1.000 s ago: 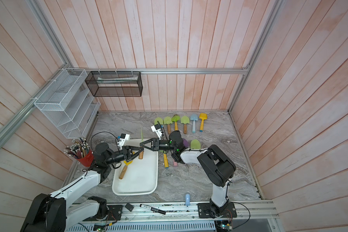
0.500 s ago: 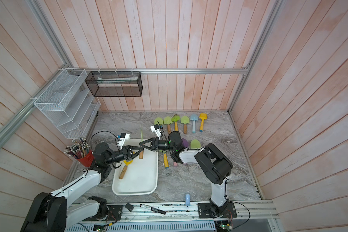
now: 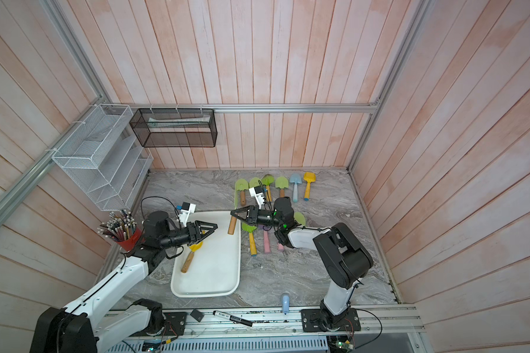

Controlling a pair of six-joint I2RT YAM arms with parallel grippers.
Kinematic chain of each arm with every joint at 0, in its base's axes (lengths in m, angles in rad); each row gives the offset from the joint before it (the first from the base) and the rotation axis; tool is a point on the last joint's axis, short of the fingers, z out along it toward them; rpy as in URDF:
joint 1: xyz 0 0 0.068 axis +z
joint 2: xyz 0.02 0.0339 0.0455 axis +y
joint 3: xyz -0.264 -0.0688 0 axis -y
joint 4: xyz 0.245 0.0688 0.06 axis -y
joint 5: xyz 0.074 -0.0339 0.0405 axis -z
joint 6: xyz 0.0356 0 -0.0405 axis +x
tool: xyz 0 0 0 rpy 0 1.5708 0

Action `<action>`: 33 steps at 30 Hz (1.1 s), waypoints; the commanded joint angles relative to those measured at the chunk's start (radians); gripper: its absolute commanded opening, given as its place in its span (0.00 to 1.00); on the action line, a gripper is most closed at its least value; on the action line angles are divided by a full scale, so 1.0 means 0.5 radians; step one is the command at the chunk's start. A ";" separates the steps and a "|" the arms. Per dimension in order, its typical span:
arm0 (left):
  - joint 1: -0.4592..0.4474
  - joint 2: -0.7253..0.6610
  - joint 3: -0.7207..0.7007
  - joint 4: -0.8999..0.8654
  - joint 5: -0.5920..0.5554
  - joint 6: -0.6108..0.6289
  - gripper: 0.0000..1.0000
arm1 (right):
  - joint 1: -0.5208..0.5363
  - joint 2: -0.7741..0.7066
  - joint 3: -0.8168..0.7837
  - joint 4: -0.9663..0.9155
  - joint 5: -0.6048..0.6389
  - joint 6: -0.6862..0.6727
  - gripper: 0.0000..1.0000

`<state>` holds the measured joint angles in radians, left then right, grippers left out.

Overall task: Take the shovel out of the storage box
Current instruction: Place the shovel at the center of the board.

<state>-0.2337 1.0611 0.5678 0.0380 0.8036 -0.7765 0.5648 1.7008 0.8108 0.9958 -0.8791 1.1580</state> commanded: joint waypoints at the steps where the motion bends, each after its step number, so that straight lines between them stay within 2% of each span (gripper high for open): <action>1: 0.010 -0.002 0.069 -0.449 -0.313 0.292 0.56 | -0.087 -0.167 -0.041 -0.386 0.070 -0.297 0.15; 9: -0.011 -0.071 0.121 -0.837 -0.843 0.426 0.56 | -0.384 -0.495 -0.100 -1.234 0.339 -0.766 0.15; 15: -0.179 -0.032 0.209 -1.080 -1.321 0.470 0.56 | -0.525 -0.664 -0.045 -1.861 0.790 -1.090 0.15; 20: -0.352 0.077 0.247 -1.188 -1.613 0.446 0.56 | -0.612 -0.742 -0.045 -2.123 1.114 -1.206 0.15; 25: -0.510 0.139 0.273 -1.297 -1.924 0.397 0.56 | -0.622 -0.786 -0.041 -2.363 1.562 -1.299 0.15; 33: -0.598 0.162 0.242 -1.370 -2.091 0.292 0.56 | -0.644 -0.802 -0.131 -2.498 2.073 -1.291 0.15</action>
<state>-0.5179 1.1351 0.6735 -0.6136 -0.1696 -0.5968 0.2493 1.3262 0.7670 -0.2001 0.0006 0.5259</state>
